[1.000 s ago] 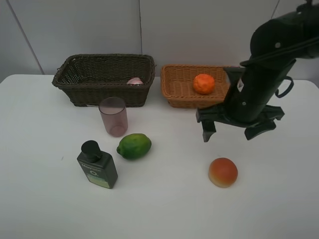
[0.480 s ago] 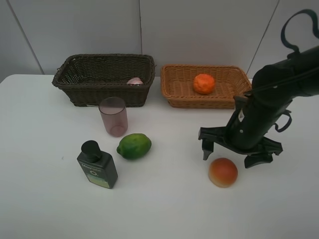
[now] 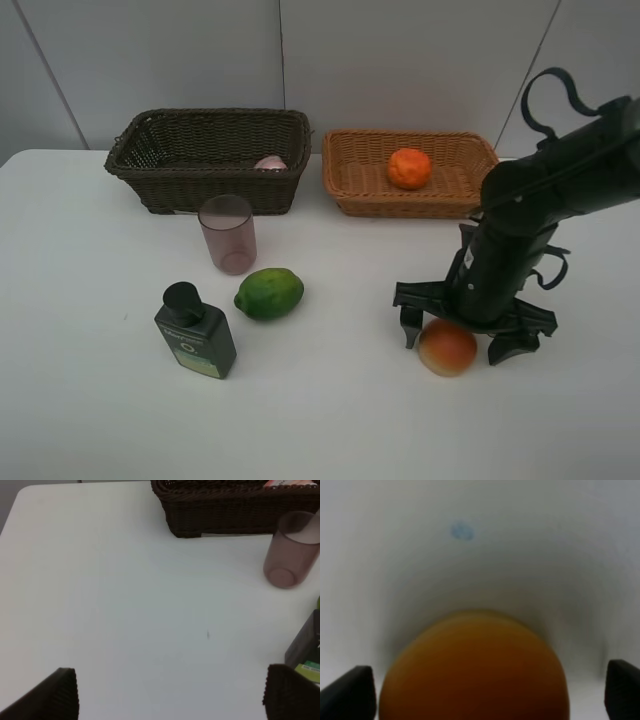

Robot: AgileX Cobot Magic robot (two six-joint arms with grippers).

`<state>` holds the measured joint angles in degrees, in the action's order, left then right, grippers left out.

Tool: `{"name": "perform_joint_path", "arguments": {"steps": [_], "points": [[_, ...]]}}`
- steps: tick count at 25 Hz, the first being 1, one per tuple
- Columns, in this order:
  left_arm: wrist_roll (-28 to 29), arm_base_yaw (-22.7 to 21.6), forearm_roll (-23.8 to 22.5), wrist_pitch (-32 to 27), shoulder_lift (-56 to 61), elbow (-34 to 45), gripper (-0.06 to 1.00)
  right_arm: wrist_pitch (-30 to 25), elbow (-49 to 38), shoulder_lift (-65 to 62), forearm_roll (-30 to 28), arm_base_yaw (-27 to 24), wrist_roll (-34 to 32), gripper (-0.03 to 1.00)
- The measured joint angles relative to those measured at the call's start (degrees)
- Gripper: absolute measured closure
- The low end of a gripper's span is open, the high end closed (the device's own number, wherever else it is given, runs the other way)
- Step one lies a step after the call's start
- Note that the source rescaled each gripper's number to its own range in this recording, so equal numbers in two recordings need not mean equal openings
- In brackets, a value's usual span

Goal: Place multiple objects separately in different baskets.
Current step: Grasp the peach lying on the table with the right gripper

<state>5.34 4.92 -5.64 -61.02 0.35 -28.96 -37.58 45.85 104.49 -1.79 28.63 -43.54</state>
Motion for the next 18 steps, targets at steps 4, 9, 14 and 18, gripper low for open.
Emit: {"name": "perform_joint_path", "arguments": {"steps": [4, 9, 14, 18], "points": [[0.0, 0.0, 0.0, 0.0, 0.0, 0.0, -0.02, 0.0, 0.0, 1.03, 0.06, 0.0, 0.0, -0.03], [0.0, 0.0, 0.0, 0.0, 0.0, 0.0, -0.02, 0.0, 0.0, 1.17, 0.06, 0.0, 0.0, 0.26], [0.0, 0.0, 0.0, 0.0, 0.0, 0.0, -0.02, 0.0, 0.0, 1.17, 0.06, 0.0, 0.0, 0.52], [0.0, 0.0, 0.0, 0.0, 0.0, 0.0, -0.02, 0.0, 0.0, 1.17, 0.06, 0.0, 0.0, 0.52]]}}
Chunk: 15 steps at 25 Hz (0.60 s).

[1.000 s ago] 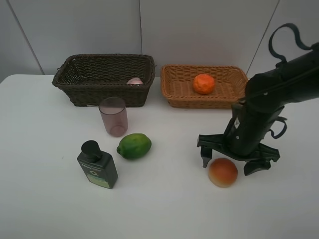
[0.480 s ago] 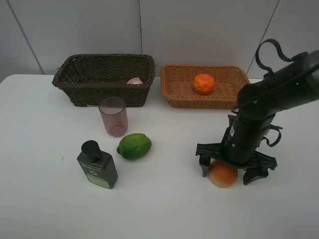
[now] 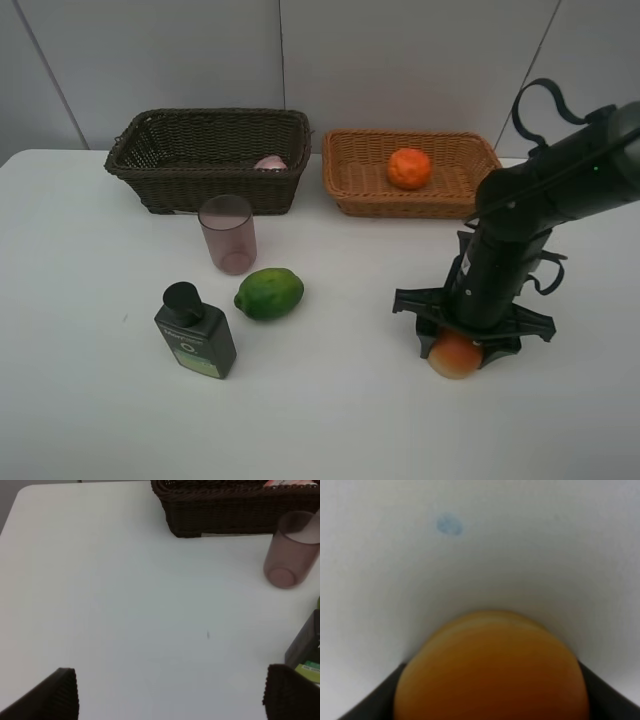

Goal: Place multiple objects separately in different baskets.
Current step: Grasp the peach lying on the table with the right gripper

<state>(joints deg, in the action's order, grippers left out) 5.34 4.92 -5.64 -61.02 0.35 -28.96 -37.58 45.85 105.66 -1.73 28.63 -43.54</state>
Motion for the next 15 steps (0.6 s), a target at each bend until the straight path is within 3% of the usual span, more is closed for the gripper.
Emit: {"name": "perform_joint_path", "arguments": {"steps": [15], "points": [[0.0, 0.0, 0.0, 0.0, 0.0, 0.0, -0.02, -0.06, 0.0, 0.0, 0.18, 0.0, -0.06, 0.52]]}}
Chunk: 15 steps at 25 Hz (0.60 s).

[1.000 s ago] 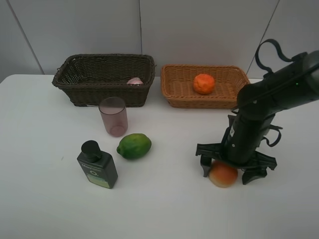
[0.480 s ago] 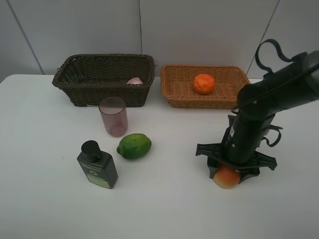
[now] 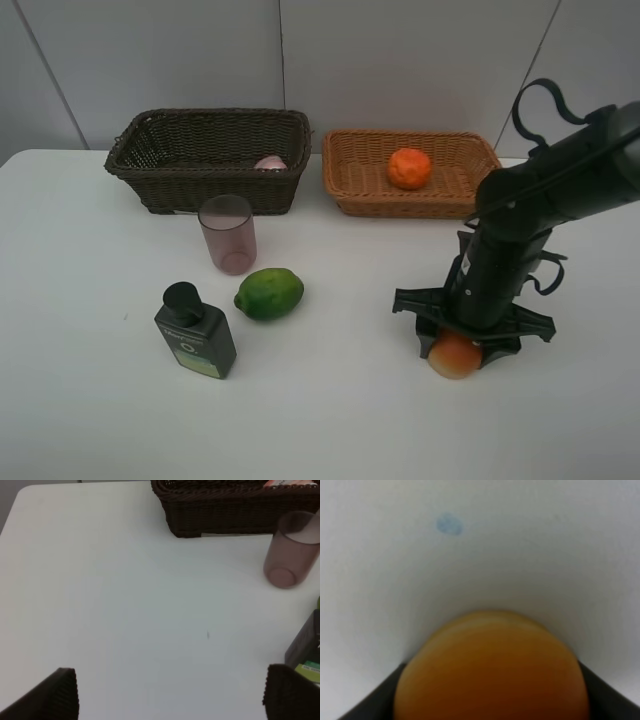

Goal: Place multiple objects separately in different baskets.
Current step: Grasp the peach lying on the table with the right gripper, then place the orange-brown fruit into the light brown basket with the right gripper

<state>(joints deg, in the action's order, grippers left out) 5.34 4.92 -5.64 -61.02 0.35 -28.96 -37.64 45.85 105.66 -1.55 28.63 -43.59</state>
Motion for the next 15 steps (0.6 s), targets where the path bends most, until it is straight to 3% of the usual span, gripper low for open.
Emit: {"name": "perform_joint_path", "arguments": {"steps": [4, 7, 15], "points": [[0.0, 0.0, 0.0, 0.0, 0.0, 0.0, -0.02, -2.82, 1.26, -1.22, -0.05, 0.0, 0.89, 0.52], [0.0, 0.0, 0.0, 0.0, 0.0, 0.0, -0.02, -7.36, 5.33, -3.01, -0.41, 0.0, 6.07, 0.52], [0.0, 0.0, 0.0, 0.0, 0.0, 0.0, -0.02, -19.07, 24.07, -3.37, -1.94, -0.91, 18.22, 0.52]]}}
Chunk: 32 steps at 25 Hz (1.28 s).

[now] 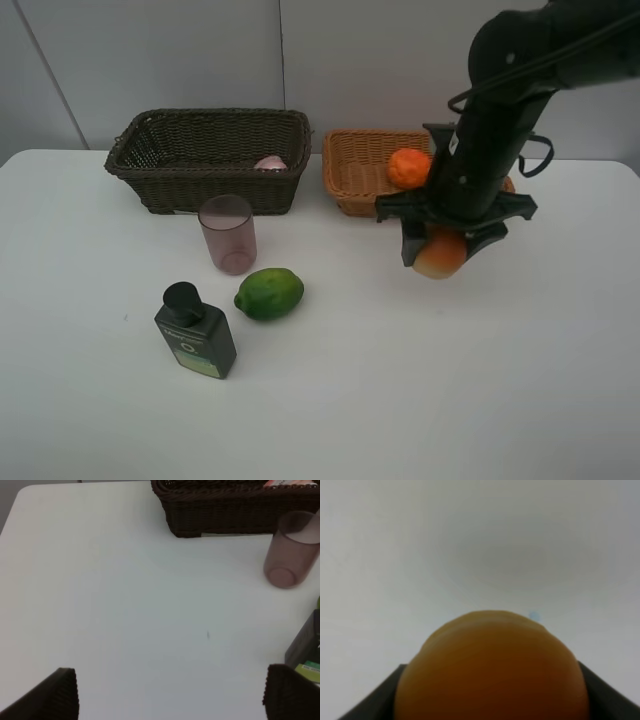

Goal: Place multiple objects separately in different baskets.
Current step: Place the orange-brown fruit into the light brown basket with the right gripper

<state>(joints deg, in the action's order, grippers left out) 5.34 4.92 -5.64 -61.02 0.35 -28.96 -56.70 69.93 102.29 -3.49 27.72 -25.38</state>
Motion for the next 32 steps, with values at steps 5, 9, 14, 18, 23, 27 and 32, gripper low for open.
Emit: {"name": "perform_joint_path", "arguments": {"steps": [5, 9, 14, 18, 23, 27, 32], "points": [[0.0, 0.0, 0.0, 0.0, 0.0, 0.0, -0.02, -3.52, 11.77, 4.86, -3.08, -2.59, 1.05, 0.52], [0.0, 0.0, 0.0, 0.0, 0.0, 0.0, -0.02, -2.07, 19.2, 9.54, -6.8, -4.99, 1.21, 0.52], [0.0, 0.0, 0.0, 0.0, 0.0, 0.0, -0.02, 6.37, 21.75, 12.49, -10.98, -9.59, 1.21, 0.52], [0.0, 0.0, 0.0, 0.0, 0.0, 0.0, -0.02, 12.47, 21.82, 14.47, -11.99, -12.51, 1.21, 0.52], [0.0, 0.0, 0.0, 0.0, 0.0, 0.0, -0.02, 15.52, 21.82, 17.47, -13.61, -14.0, 1.21, 0.52], [0.0, 0.0, 0.0, 0.0, 0.0, 0.0, -0.02, 16.0, 21.82, 18.64, -14.53, -14.25, 1.21, 0.52], [0.0, 0.0, 0.0, 0.0, 0.0, 0.0, -0.02, 16.24, 21.82, 18.64, -14.85, -14.36, 1.21, 0.23]]}}
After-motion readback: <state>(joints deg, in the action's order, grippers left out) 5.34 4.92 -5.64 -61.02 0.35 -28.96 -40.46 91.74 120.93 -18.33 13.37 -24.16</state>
